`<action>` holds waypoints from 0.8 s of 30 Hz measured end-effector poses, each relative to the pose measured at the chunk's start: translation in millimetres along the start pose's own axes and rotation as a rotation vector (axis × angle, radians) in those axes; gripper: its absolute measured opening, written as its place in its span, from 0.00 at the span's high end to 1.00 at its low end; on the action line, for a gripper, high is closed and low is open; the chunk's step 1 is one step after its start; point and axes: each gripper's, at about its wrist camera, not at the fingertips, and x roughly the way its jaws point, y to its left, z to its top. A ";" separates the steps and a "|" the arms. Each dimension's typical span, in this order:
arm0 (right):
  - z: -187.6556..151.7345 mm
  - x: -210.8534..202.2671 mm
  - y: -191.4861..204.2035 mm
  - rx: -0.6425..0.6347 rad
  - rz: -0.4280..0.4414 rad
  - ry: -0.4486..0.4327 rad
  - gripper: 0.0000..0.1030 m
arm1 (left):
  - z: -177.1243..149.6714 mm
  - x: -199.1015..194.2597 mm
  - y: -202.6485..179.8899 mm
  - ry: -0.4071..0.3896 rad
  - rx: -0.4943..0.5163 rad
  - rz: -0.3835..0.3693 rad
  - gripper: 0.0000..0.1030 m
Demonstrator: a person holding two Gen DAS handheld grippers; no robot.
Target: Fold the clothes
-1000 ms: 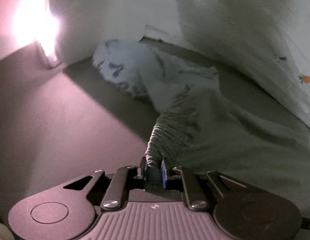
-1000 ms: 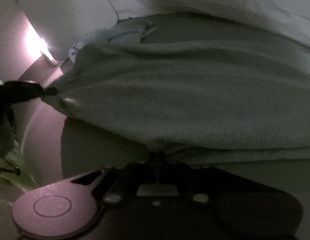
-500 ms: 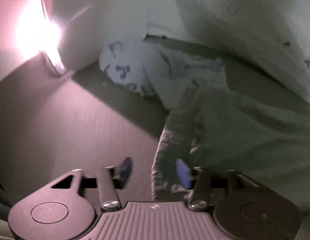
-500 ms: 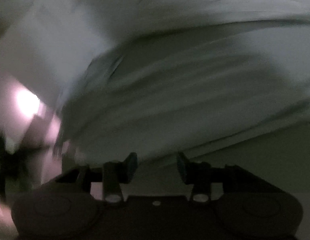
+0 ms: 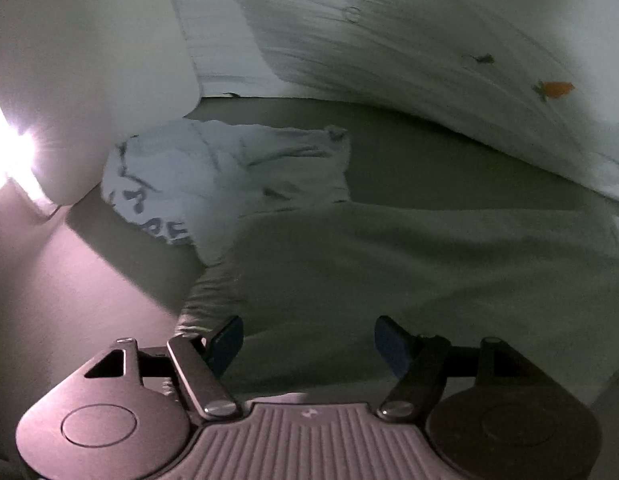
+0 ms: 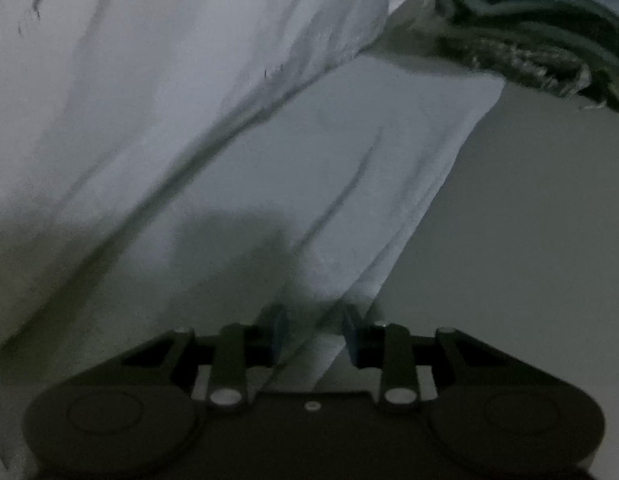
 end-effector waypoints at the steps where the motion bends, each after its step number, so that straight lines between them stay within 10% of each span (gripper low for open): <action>1: -0.8 -0.1 2.2 -0.043 -0.019 -0.010 0.95 | 1.8 1.1 -5.1 0.002 0.006 -0.001 0.29; 10: 11.9 -13.2 -44.7 -0.078 -0.165 -0.039 0.99 | 14.1 21.0 -42.1 0.052 0.046 -0.066 0.28; 24: -86.1 -48.4 99.5 -0.477 0.319 0.171 0.92 | 36.1 80.0 -77.6 0.089 0.122 -0.193 0.14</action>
